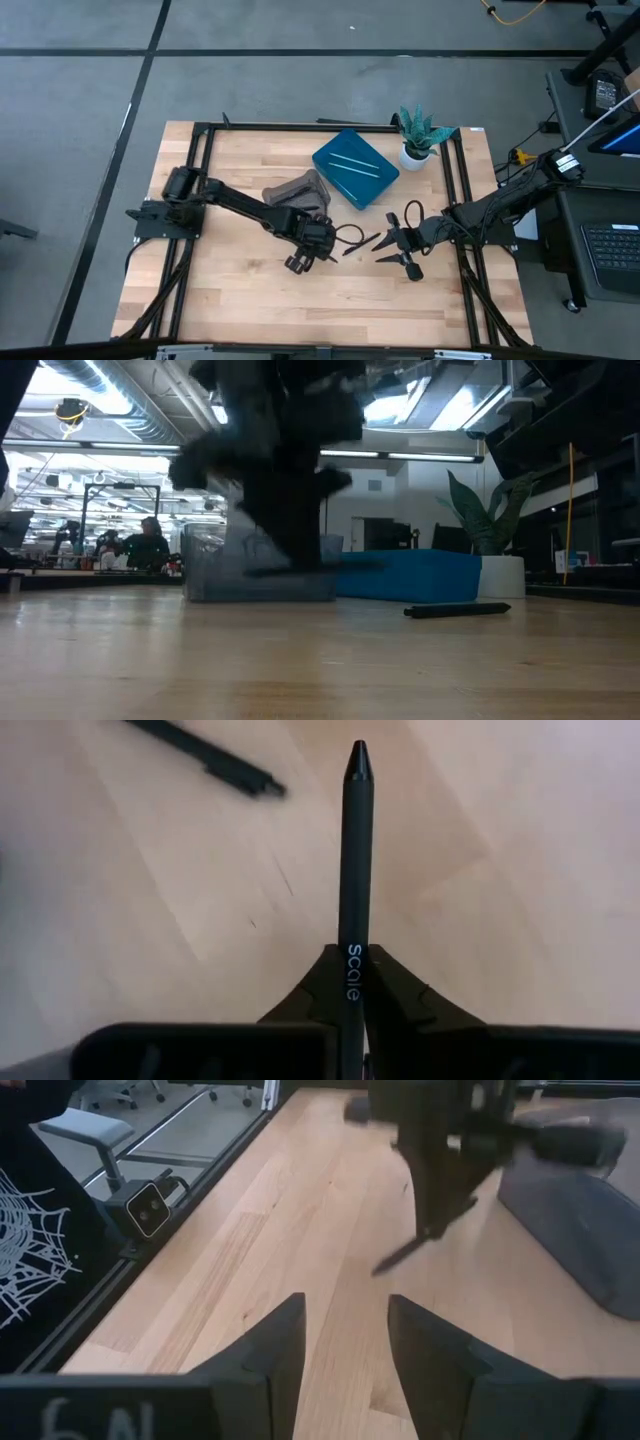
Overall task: Sort pens & pencils
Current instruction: Put the black pen into the black bin
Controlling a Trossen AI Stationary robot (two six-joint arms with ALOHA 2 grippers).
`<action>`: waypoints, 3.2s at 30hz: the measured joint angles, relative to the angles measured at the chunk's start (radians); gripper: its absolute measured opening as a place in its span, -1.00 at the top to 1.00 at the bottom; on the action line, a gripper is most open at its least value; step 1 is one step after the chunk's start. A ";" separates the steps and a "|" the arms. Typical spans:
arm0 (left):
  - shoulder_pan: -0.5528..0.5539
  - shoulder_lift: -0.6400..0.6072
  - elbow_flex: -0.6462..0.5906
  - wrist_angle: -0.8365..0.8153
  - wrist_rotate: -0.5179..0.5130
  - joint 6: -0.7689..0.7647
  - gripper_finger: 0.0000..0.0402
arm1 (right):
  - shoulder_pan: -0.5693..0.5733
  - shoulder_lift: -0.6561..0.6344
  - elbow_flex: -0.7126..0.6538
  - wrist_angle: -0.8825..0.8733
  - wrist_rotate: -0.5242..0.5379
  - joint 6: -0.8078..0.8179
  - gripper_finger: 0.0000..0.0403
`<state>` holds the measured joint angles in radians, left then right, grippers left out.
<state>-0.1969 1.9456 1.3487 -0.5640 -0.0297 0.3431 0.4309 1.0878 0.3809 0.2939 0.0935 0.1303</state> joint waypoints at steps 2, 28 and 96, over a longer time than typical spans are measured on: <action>-0.007 -0.036 0.000 -0.008 -0.002 -0.019 0.94 | 0.000 0.000 0.000 0.000 0.000 -0.001 0.28; -0.049 -0.649 -0.610 0.586 -0.193 -0.158 0.94 | 0.023 0.000 0.000 -0.008 -0.008 0.015 0.28; 0.364 -0.264 -0.243 -0.095 0.026 -0.359 0.94 | 0.011 0.000 0.000 -0.010 -0.007 -0.028 0.28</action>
<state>0.1667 1.6813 1.1061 -0.6590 -0.0033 -0.0156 0.4416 1.0878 0.3805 0.2837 0.0868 0.1024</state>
